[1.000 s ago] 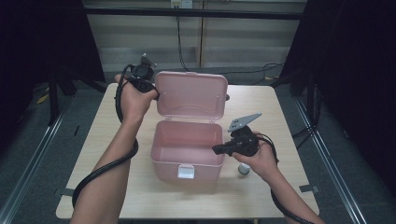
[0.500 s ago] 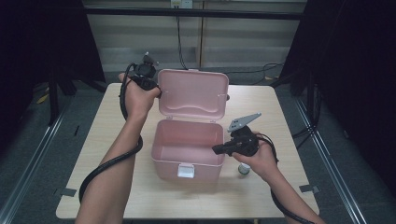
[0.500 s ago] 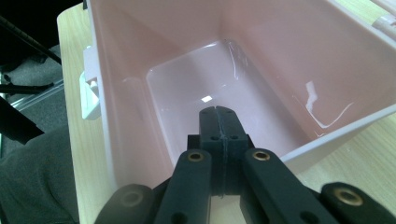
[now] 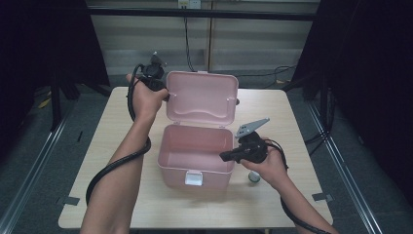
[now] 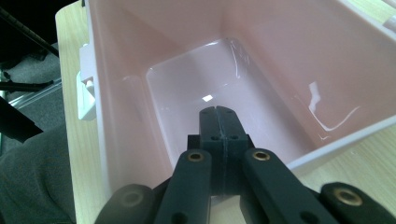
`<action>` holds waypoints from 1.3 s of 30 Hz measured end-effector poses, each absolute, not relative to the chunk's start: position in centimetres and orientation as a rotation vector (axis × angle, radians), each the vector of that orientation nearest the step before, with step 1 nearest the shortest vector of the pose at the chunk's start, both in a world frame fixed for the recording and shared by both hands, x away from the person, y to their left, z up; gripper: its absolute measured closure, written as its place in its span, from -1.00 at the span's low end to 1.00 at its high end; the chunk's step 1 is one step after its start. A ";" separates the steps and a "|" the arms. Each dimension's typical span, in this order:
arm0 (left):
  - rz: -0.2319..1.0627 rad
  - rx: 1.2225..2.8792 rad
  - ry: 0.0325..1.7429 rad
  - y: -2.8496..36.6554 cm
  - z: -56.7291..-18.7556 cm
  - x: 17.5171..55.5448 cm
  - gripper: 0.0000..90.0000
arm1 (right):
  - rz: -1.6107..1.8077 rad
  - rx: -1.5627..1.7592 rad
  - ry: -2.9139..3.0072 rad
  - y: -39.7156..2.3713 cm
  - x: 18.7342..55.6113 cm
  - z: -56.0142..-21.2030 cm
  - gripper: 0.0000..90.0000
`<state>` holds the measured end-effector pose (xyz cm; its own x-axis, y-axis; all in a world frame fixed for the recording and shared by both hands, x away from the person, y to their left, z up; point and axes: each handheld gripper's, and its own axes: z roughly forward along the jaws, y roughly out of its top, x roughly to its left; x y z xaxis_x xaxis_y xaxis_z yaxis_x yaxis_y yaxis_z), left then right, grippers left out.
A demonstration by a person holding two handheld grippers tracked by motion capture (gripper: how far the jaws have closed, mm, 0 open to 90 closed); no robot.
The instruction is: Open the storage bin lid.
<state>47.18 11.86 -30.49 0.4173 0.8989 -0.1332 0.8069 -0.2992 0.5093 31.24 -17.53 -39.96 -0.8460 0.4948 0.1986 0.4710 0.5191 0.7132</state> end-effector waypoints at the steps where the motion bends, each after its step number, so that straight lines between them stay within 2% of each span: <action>1: 0.235 2.171 1.446 11.9 -30.5 47.3 0.97 | 1.255 0.861 2.714 -17.5 31.3 -40.0 1.00; 39: 0.190 2.139 1.505 12.5 -32.4 48.9 0.93 | 1.239 0.873 2.708 -17.8 32.7 -40.5 1.00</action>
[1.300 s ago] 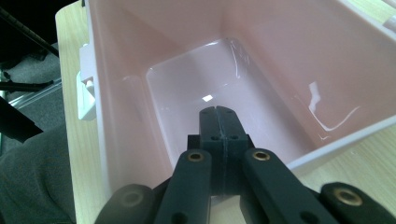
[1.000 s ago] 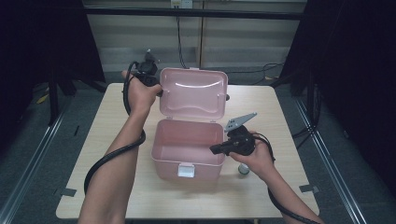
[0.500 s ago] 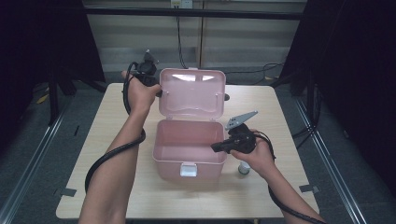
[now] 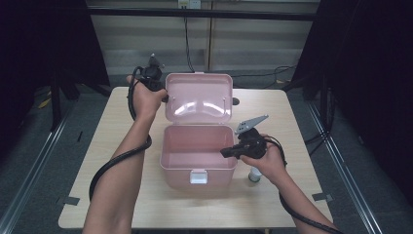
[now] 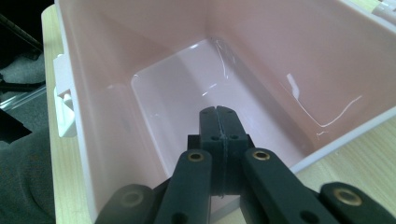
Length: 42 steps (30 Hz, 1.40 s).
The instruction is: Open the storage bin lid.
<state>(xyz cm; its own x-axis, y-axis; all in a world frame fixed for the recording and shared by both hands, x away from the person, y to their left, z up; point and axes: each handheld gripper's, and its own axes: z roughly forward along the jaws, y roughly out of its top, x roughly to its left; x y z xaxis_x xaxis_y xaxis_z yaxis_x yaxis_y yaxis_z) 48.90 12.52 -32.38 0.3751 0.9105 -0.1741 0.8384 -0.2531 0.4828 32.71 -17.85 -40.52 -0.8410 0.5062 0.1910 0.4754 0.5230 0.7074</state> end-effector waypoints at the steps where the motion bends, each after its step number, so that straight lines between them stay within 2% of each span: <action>1: 0.191 2.142 1.501 12.5 -32.5 49.0 0.93 | 1.238 0.874 2.708 -17.9 32.7 -40.5 1.00; 42: 0.127 2.139 1.577 12.3 -37.2 51.2 0.87 | 1.270 0.890 2.698 -18.0 33.0 -40.6 1.00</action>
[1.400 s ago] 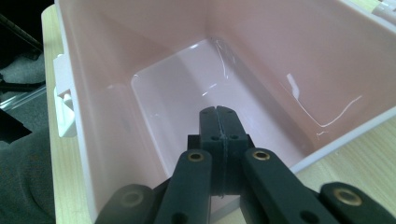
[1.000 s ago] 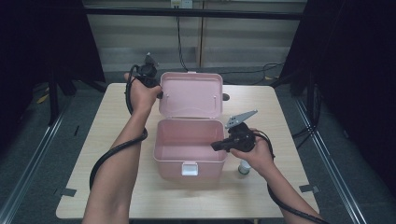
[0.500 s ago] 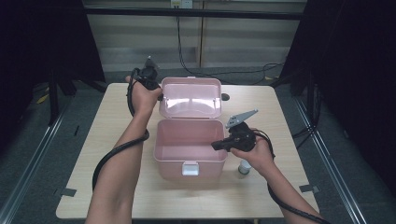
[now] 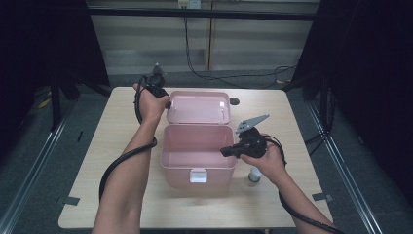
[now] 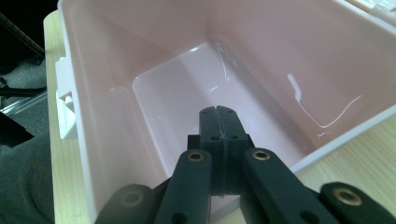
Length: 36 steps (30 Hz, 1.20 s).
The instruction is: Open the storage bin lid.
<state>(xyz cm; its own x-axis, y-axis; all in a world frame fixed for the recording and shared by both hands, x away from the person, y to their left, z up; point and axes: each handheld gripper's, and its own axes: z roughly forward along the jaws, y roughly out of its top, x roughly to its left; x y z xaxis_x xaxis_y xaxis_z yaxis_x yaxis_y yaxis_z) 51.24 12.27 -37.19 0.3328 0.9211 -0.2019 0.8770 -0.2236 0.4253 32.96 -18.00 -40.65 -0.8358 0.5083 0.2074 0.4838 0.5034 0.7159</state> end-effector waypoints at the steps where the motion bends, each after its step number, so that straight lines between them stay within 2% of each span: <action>1: 0.122 2.135 1.584 12.2 -37.4 51.3 0.87 | 1.270 0.889 2.698 -18.0 33.0 -40.6 1.00; 26: 0.139 2.147 1.551 12.2 -37.5 50.8 0.82 | 1.265 0.902 2.702 -17.9 33.1 -40.6 1.00; 36: 0.128 2.132 1.510 11.9 -36.5 50.2 0.55 | 1.254 0.901 2.695 -17.8 33.2 -40.4 0.88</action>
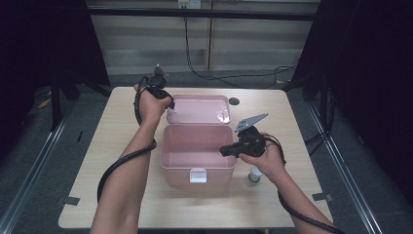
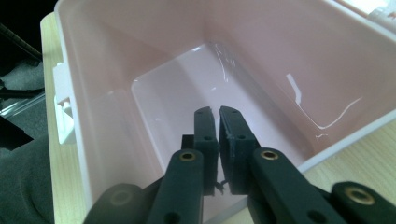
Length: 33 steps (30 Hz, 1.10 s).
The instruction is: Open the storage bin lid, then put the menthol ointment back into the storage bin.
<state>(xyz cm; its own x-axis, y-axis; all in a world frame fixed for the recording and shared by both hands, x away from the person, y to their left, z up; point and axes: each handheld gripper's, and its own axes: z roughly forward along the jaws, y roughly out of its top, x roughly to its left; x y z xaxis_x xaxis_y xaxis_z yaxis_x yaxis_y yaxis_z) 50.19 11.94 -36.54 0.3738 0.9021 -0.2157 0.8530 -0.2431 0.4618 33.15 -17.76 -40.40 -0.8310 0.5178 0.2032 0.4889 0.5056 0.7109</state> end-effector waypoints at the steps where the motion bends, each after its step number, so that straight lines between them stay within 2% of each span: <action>1: 0.136 2.132 1.508 12.0 -36.4 50.1 0.51 | 1.259 0.908 2.691 -17.7 33.1 -40.3 0.86; 3: 0.142 2.138 1.498 12.1 -36.2 50.0 0.41 | 1.250 0.913 2.683 -17.8 33.1 -40.1 0.83; 11: 0.158 2.125 1.451 12.7 -35.5 49.3 0.22 | 1.240 0.928 2.666 -18.7 32.9 -39.0 0.68; 16: 0.199 2.133 1.429 13.3 -35.0 48.7 -0.04 | 1.255 0.942 2.648 -19.4 32.7 -38.3 0.56; 22: 0.201 2.107 1.429 14.5 -34.6 47.8 -0.29 | 1.175 0.974 2.646 -20.3 32.3 -37.5 0.28; 33: 0.212 2.117 1.423 16.7 -34.7 46.5 -0.44 | 1.129 1.046 2.621 -22.6 32.1 -37.2 0.15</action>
